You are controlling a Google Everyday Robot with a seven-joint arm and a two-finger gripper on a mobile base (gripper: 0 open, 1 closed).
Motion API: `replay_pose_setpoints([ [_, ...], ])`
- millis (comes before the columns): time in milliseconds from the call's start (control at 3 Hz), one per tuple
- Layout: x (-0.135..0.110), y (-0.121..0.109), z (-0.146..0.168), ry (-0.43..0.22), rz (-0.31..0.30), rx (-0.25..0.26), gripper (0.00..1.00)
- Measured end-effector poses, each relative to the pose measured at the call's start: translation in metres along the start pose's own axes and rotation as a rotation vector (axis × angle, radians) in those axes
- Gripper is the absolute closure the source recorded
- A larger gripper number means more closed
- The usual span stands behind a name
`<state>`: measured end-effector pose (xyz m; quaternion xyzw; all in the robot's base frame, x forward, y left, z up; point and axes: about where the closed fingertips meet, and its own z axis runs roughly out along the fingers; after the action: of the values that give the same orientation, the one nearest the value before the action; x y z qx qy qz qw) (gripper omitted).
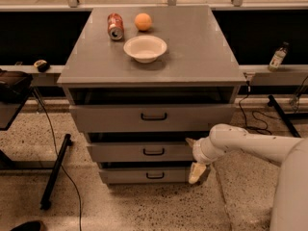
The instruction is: Open middle drawer
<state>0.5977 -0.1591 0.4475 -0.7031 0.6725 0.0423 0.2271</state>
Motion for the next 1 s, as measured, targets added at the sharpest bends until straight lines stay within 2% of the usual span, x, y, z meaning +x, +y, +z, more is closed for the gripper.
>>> replay_pose_setpoints([
  [333,0.014,-0.011,0.011,0.005,0.048,-0.019,0.18],
  [667,0.015,-0.023,0.014,0.017,0.064,-0.024,0.41],
  [1000,0.012,-0.029,0.005,0.027,0.074,0.001,0.47],
])
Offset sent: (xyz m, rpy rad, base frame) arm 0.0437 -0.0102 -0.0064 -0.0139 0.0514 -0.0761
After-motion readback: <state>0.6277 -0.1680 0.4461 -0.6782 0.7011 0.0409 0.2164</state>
